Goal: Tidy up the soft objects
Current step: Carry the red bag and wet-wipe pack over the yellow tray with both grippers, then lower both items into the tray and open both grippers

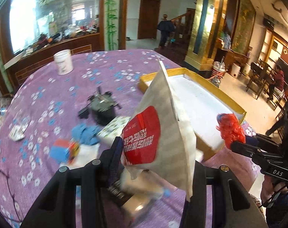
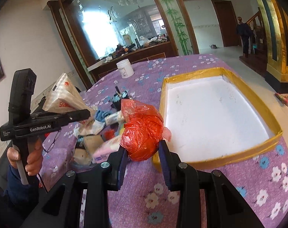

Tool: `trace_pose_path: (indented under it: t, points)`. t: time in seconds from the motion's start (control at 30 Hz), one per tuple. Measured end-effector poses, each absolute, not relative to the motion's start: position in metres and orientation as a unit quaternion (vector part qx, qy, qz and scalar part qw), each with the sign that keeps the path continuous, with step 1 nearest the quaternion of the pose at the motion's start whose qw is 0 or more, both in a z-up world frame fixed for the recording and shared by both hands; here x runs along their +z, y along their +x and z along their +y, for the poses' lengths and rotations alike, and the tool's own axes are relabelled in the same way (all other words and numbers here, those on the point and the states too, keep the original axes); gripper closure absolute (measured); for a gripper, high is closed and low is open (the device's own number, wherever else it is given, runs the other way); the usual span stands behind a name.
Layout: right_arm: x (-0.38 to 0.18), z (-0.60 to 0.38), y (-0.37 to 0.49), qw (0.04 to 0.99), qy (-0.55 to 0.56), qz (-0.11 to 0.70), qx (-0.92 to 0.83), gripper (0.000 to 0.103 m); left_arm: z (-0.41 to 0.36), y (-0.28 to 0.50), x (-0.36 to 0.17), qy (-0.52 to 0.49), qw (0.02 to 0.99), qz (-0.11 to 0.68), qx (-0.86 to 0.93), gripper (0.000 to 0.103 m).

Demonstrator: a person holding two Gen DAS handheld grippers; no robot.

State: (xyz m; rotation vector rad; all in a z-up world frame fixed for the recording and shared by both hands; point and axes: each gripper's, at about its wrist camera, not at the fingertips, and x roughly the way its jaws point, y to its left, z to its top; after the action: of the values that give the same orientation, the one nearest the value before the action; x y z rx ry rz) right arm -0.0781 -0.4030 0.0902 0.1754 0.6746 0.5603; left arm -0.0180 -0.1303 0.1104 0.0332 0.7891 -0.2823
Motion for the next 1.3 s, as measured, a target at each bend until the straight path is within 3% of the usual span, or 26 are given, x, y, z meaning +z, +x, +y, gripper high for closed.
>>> trace_pose_path:
  t: [0.27, 0.6, 0.97, 1.23, 1.3]
  points:
    - [0.109, -0.421, -0.038, 0.907, 0.104, 0.318, 0.255, 0.068, -0.178, 0.032, 0.114, 0.013, 0.895, 0.413, -0.165, 0.059]
    - [0.127, -0.453, 0.071, 0.895, 0.188, 0.341, 0.218, 0.068, -0.234, 0.127, 0.105, -0.001, 0.865, 0.472, -0.173, 0.059]
    - [0.058, -0.459, 0.162, 0.863, 0.199, 0.432, 0.168, 0.068, -0.261, 0.215, 0.043, -0.018, 0.817, 0.562, -0.129, 0.059]
    - [0.050, -0.459, 0.175, 0.862, 0.196, 0.439, 0.164, 0.066, -0.256, 0.223, 0.037, -0.031, 0.823, 0.555, -0.119, 0.058]
    - [0.049, -0.464, 0.176, 0.862, 0.203, 0.439, 0.152, 0.065, -0.258, 0.227, 0.035, -0.029, 0.822, 0.557, -0.118, 0.052]
